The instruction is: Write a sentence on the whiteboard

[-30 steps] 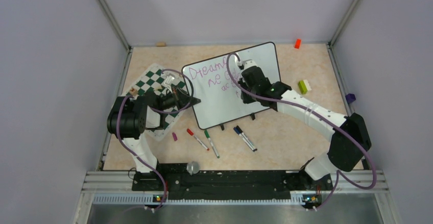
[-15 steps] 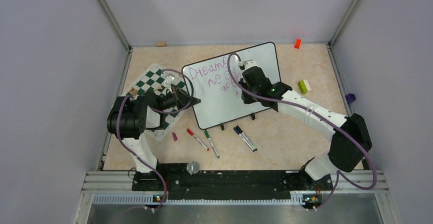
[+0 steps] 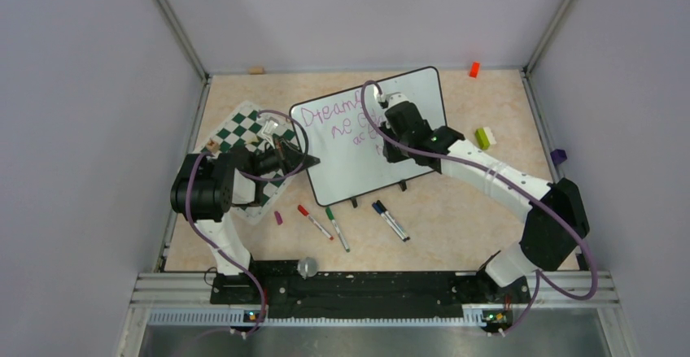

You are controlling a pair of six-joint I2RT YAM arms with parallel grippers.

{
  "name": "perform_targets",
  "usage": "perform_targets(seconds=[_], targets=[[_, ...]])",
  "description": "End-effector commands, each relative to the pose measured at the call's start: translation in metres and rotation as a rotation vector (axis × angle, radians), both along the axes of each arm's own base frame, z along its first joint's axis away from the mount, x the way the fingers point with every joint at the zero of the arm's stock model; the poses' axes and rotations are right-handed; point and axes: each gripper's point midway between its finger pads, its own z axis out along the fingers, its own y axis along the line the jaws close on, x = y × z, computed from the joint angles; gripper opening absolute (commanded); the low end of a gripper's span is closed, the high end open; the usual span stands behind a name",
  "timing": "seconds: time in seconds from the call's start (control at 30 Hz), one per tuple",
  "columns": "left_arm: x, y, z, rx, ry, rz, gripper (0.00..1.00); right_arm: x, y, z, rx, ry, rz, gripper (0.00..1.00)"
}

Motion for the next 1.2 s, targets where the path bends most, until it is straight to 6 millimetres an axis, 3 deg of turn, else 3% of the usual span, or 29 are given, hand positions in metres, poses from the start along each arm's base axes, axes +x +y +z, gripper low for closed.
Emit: perform_targets(seconds=[0.0,0.73,1.17], targets=[[-0.015,-0.005,0.001,0.044,-0.156,-0.099,0.0,0.026,0.008,0.021,0.049,-0.085,-0.024,0.0],[-0.016,-0.005,0.001,0.044,-0.155,-0.1,0.0,0.029,-0.026,0.016,-0.016,-0.083,-0.121,0.0],[-0.015,-0.005,0.001,0.044,-0.156,-0.1,0.0,0.02,-0.028,0.007,-0.007,-0.052,-0.113,0.0]])
